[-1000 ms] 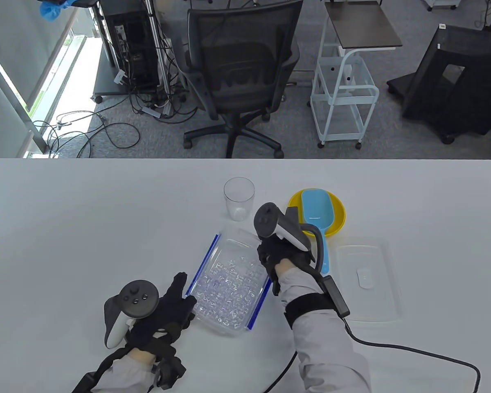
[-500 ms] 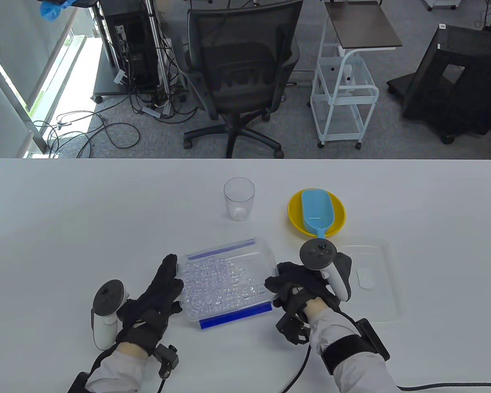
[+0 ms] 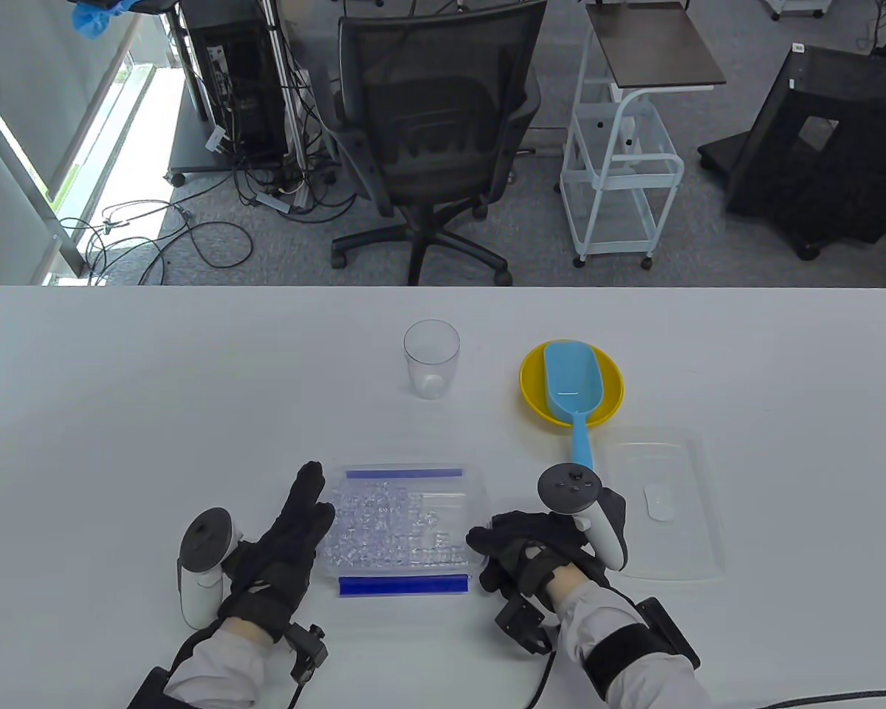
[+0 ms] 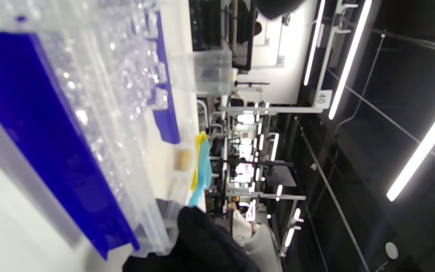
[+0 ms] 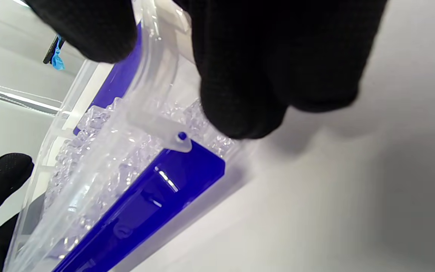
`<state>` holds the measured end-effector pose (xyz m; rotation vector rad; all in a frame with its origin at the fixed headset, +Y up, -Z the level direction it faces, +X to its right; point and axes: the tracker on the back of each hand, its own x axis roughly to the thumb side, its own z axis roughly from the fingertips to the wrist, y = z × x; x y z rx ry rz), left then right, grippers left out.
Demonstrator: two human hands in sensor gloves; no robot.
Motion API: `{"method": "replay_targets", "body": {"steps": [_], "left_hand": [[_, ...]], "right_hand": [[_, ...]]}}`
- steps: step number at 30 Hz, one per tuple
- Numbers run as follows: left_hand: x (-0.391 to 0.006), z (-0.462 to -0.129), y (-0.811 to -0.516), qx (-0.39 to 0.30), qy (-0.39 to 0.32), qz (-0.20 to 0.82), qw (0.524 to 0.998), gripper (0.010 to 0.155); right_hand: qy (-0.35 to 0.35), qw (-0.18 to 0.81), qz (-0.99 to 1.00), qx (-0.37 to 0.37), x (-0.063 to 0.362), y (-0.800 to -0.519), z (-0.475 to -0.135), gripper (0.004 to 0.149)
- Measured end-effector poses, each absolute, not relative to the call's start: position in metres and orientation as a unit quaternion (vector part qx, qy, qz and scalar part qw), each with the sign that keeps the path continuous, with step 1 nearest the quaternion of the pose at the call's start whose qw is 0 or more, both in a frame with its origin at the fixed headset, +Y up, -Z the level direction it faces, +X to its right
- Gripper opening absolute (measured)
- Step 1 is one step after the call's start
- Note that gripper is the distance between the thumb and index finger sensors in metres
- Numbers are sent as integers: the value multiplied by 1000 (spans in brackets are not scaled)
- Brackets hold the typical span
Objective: Shake ice in a plastic shaker with both hands
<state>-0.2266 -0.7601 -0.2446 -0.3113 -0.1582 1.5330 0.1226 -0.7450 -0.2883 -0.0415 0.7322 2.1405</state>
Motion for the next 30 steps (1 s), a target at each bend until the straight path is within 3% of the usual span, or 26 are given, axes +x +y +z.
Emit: {"method": "replay_targets", "body": {"steps": [3,8,11,14,20,26,30], "left_hand": [[-227,-242,-757,-125,-40,658,742,68],[-229,-242,-749,-133,-4,559,818,65],[-228,-243,-749,-132,5,507,852,64],[-226,-244,-750,-132,16,486,864,62],[-223,-248,-753,-146,19,446,883,61],[-225,-249,-754,-150,19,452,879,60],[-226,-250,-754,-153,15,452,879,60]], "right_hand": [[275,414,868,-19,132,-731,-292,68],[152,387,908,-59,163,-689,-318,66],[53,320,940,-108,184,-669,-336,63],[-3,228,962,-149,192,-667,-347,66],[105,70,971,-205,182,-696,-370,83],[119,10,965,-232,168,-711,-384,78],[108,1,963,-246,166,-712,-388,67]]}}
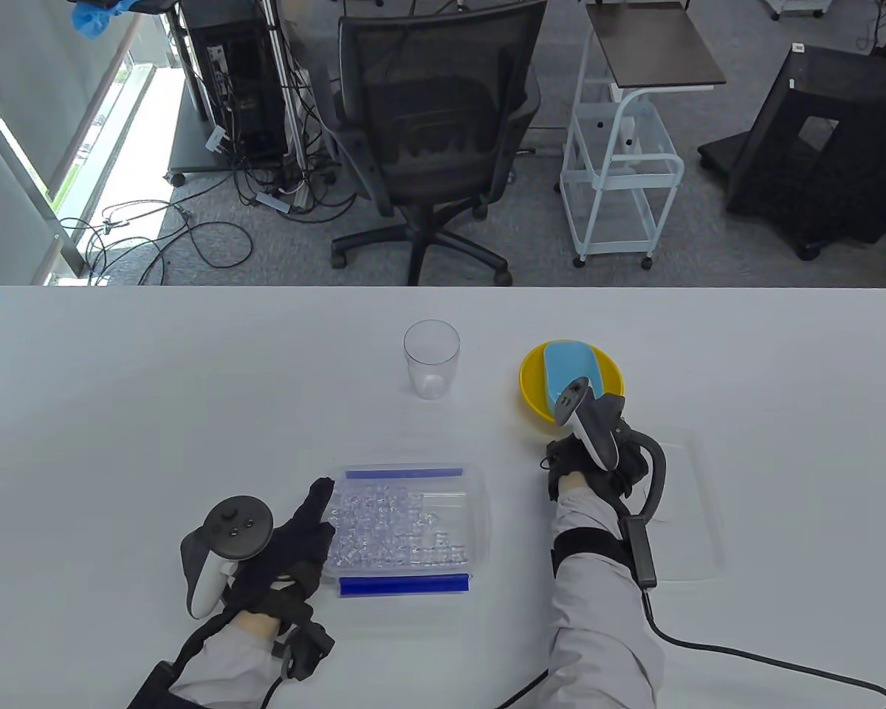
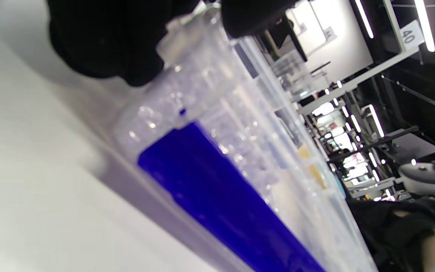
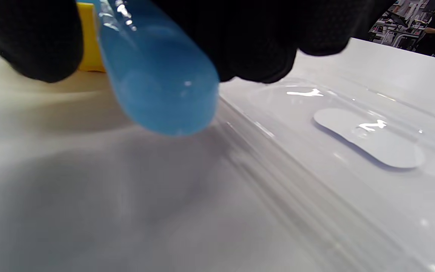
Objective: Shake ice in a plastic shaker with both hands
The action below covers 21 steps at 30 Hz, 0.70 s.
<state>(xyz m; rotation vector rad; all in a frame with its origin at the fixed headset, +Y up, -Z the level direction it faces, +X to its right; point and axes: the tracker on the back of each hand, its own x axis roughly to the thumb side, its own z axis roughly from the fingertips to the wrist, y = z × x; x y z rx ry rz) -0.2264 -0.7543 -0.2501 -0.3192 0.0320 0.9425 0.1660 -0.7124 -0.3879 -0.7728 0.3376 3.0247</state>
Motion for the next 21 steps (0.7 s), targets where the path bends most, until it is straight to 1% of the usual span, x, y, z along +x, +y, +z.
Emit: {"method": "replay_targets", "body": {"steps": [4,8,13,17,21], "left_hand": [[-228,-251,-755,-157,14,458,875,60],[-229,-251,-755,-157,15,461,873,59],[-230,-251,-757,-161,15,467,869,59],[-232,-251,-758,-167,13,477,863,59],[-235,-251,-760,-179,8,491,853,60]], "right_hand": [[86,16,962,-259,171,-706,-385,59],[47,50,962,-265,178,-693,-378,57],[-2,110,963,-247,188,-664,-366,56],[-41,157,970,-182,189,-632,-355,52],[-82,166,977,-106,182,-603,-341,45]]}}
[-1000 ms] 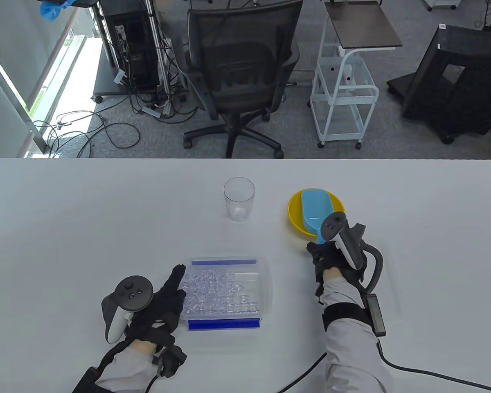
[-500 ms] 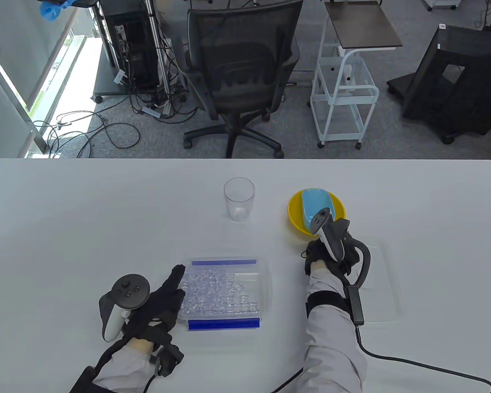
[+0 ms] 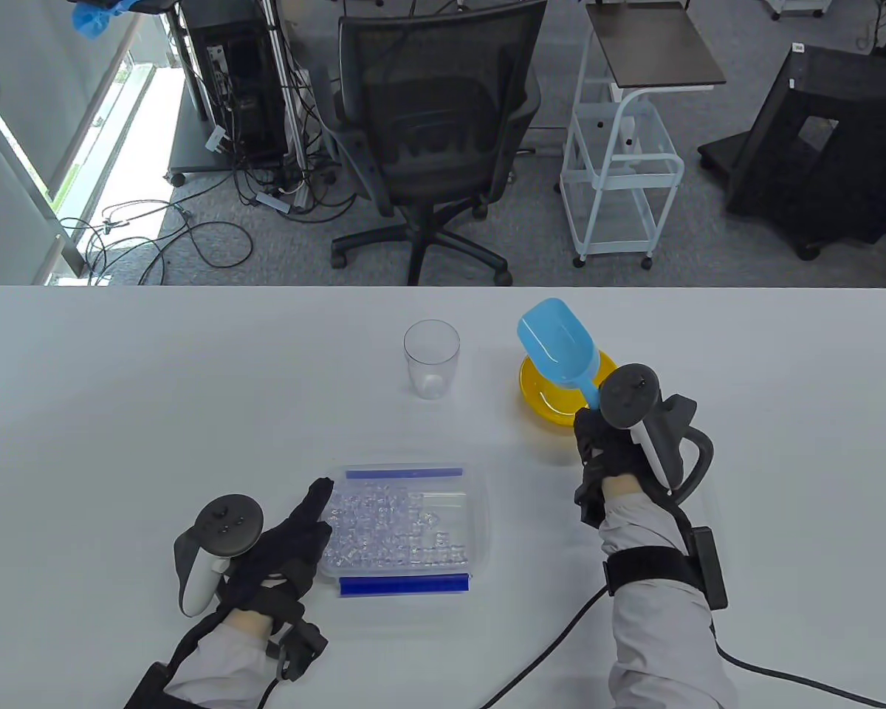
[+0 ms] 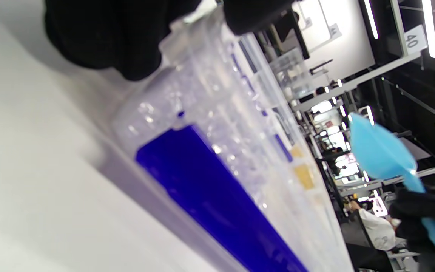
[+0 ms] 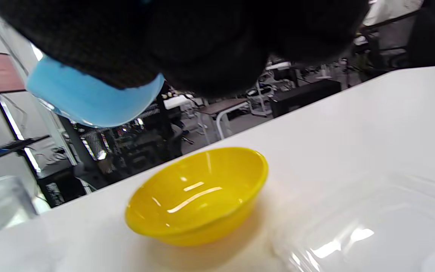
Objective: Shake ice in a plastic shaker with both hands
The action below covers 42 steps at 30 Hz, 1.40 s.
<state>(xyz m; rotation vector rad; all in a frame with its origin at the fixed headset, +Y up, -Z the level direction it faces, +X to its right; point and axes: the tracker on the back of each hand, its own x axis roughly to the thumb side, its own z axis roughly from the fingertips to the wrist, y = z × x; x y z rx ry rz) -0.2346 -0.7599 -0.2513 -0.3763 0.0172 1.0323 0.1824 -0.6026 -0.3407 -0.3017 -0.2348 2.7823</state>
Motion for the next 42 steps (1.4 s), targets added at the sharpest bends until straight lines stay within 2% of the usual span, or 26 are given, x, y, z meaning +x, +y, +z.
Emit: {"method": "replay_targets", "body": {"steps": [4,7,10,15,19,24,34,42], "left_hand": [[-238,-252,-761,-193,6,504,842,60],[-241,-252,-762,-203,5,514,834,61],[-243,-251,-764,-208,8,521,828,61],[-244,-251,-763,-210,10,516,830,60],[-245,-251,-762,-210,11,512,833,60],[-246,-252,-758,-205,9,493,846,60],[-250,-255,-758,-208,18,498,842,66],[-249,-255,-755,-209,15,489,847,64]], "right_hand": [[-92,122,988,-7,166,-581,-327,43],[-69,78,992,68,149,-574,-319,50],[-3,12,985,171,124,-576,-315,55],[46,-115,960,249,85,-587,-306,62],[66,-175,945,268,63,-599,-306,60],[87,-203,936,275,48,-618,-314,59],[108,-110,946,285,61,-642,-330,58],[102,-67,947,297,72,-646,-335,58]]}}
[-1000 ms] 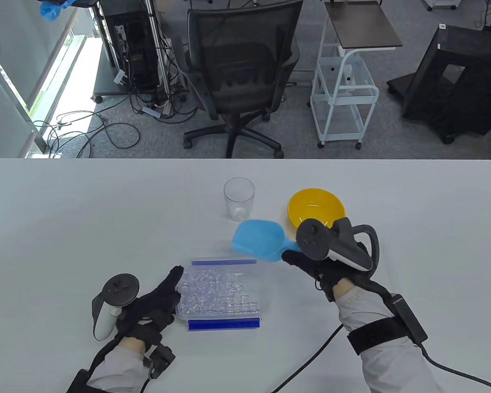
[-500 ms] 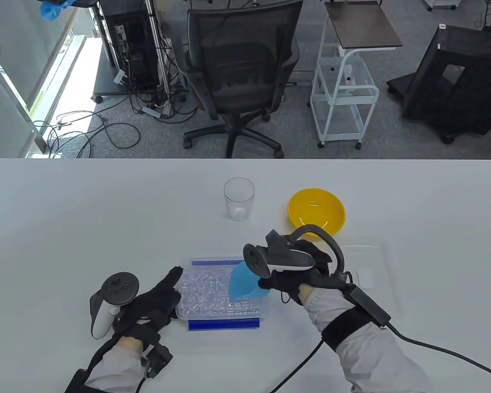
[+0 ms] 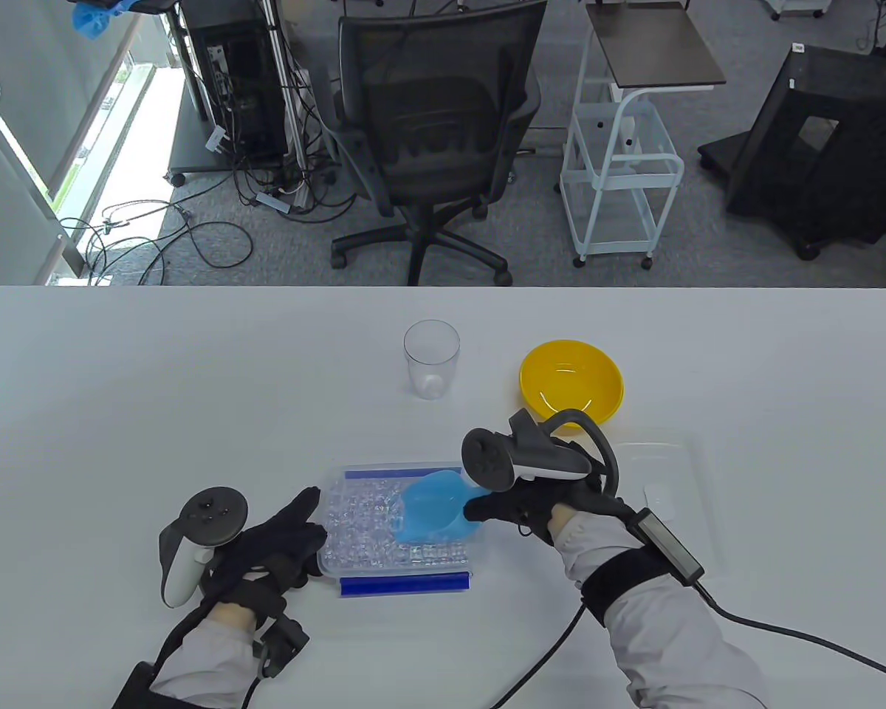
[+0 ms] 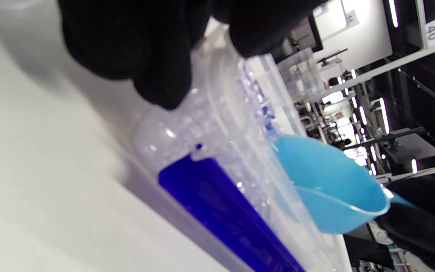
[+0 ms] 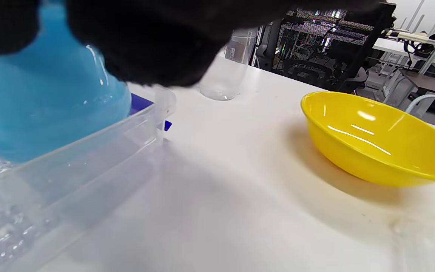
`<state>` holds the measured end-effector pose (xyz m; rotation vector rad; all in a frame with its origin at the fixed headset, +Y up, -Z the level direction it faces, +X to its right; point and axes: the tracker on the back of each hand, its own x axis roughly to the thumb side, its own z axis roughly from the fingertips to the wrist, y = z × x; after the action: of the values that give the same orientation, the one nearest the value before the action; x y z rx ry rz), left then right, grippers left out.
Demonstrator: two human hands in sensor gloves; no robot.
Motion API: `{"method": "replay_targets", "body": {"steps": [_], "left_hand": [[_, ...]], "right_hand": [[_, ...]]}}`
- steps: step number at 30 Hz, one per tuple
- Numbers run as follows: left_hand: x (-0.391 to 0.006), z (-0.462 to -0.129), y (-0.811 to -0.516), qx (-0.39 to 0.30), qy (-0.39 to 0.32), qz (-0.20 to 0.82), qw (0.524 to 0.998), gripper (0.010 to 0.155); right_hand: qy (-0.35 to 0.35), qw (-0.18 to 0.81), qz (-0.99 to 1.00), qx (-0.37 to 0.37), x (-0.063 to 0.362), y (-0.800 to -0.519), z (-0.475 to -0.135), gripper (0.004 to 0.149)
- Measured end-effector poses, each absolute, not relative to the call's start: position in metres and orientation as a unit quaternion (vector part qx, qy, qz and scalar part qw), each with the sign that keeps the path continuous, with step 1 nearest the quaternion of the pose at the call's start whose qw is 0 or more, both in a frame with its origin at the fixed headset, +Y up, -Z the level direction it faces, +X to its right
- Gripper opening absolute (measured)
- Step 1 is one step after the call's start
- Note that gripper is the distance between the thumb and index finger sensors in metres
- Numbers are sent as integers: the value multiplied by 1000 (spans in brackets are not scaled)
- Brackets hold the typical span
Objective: Shake ice in a plastic shaker with both hands
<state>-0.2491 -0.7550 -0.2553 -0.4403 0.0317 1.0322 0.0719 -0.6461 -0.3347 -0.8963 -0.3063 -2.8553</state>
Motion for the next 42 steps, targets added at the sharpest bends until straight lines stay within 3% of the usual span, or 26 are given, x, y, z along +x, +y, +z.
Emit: {"method": "replay_targets", "body": {"steps": [5,9,12,14,19,24,29,36,42], "left_hand": [[-248,-255,-754,-209,14,487,848,64],[-249,-255,-754,-210,14,489,847,64],[-249,-255,-754,-212,14,489,846,64],[-249,-255,-754,-213,14,489,846,64],[-247,-253,-753,-213,12,486,847,65],[-243,-254,-748,-210,4,461,862,65],[-243,-253,-747,-210,3,458,864,65],[-242,-254,-747,-210,4,460,863,65],[-243,-254,-747,-211,4,463,861,64]], "right_hand": [[-127,85,-946,-285,67,-644,-332,57],[-144,199,-931,-272,45,-640,-318,60],[-151,292,-906,-266,28,-644,-308,55],[-146,308,-898,-280,21,-647,-307,54],[-167,187,-918,-308,36,-651,-320,54],[-150,197,-923,-294,35,-648,-317,54],[-151,131,-931,-304,51,-652,-320,54],[-58,147,-931,-329,49,-650,-307,53],[-79,179,-927,-321,37,-655,-309,52]]}}
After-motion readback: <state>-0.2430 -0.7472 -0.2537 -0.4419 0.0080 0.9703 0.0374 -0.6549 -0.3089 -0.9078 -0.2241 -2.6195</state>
